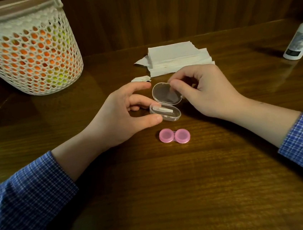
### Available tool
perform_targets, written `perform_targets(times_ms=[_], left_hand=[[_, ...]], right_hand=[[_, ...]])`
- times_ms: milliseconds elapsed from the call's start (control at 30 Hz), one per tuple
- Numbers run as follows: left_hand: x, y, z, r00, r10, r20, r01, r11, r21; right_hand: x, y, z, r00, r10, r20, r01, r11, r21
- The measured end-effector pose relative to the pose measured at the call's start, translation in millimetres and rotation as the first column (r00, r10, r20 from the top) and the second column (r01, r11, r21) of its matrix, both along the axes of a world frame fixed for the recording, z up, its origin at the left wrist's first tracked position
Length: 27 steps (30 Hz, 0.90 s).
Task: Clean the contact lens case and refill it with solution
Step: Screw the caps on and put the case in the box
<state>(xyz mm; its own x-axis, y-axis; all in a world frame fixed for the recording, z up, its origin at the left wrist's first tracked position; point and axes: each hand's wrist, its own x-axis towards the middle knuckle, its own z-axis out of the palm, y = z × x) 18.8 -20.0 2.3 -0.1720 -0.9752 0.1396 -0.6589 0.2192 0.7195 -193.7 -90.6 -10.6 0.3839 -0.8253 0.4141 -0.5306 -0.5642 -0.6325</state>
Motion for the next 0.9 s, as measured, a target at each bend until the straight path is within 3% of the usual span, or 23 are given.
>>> perform_targets(times_ms=[100, 200, 300, 367, 467, 600, 800, 900], left_hand=[[0, 0, -1, 1.0, 0.016, -0.009, -0.016, 1.0, 0.006], [-1, 1, -1, 0.999, 0.032, 0.005, -0.032, 0.999, 0.0], [0, 2, -2, 1.0, 0.024, 0.018, -0.024, 1.0, -0.007], [1, 2, -2, 0.999, 0.022, 0.045, -0.022, 1.0, -0.01], [2, 2, -3, 0.997, 0.003, 0.074, -0.003, 1.0, -0.002], [4, 1, -3, 0.994, -0.026, 0.107, 0.026, 1.0, -0.002], [5, 1, -3, 0.992, -0.035, 0.121, 0.035, 0.999, 0.005], [5, 1, -3, 0.99, 0.008, 0.142, -0.008, 1.0, -0.002]], right_hand=[[-4, 6, 5, 0.996, -0.043, 0.075, 0.048, 0.997, -0.062], [-17, 25, 16, 0.981, 0.13, 0.146, -0.101, 0.976, -0.193], [-31, 45, 15, 0.913, 0.406, -0.035, -0.407, 0.904, -0.132], [-35, 52, 13, 0.866, 0.473, -0.164, -0.482, 0.876, -0.014], [-35, 53, 11, 0.842, 0.472, -0.261, -0.481, 0.876, 0.031], [-35, 51, 10, 0.828, 0.504, -0.246, -0.501, 0.862, 0.082], [-37, 45, 15, 0.894, 0.445, 0.058, -0.448, 0.885, 0.129], [-35, 41, 13, 0.931, 0.36, 0.052, -0.364, 0.924, 0.115]])
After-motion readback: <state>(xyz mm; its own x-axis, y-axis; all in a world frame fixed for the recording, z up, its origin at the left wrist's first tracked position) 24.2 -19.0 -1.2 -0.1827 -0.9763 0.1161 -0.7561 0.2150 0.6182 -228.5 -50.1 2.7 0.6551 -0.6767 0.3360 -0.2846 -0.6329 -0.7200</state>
